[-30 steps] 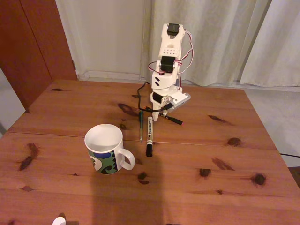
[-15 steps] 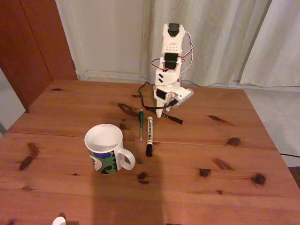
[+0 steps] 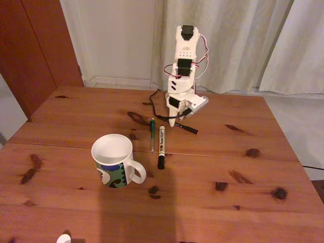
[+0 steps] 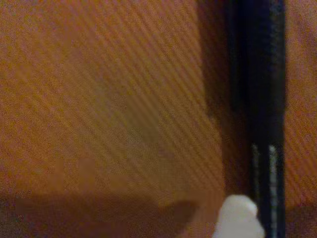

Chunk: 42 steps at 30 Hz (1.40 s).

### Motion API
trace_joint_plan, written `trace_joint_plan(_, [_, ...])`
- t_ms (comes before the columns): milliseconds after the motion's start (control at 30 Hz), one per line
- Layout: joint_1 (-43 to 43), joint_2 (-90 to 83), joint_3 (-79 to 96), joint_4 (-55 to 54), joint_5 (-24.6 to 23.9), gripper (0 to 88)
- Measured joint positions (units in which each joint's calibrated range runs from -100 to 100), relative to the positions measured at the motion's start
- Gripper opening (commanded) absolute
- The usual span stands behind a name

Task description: Clean up the desk and place the pens and markers into the cup

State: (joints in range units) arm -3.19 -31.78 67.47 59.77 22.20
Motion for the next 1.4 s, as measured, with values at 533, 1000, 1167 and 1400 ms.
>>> trace_joint_plan(533, [0.0, 0.0, 2.5, -6.1, 0.0, 4.7])
trace_joint_plan(1000, [0.1, -1.6, 8.8, -14.8, 0.0, 4.3])
trace_joint_plan(1167, [0.1, -1.4, 11.8, -20.0, 0.0, 2.9])
trace_joint_plan(1400, [0.1, -0.3, 9.9, -20.7, -0.1, 0.9])
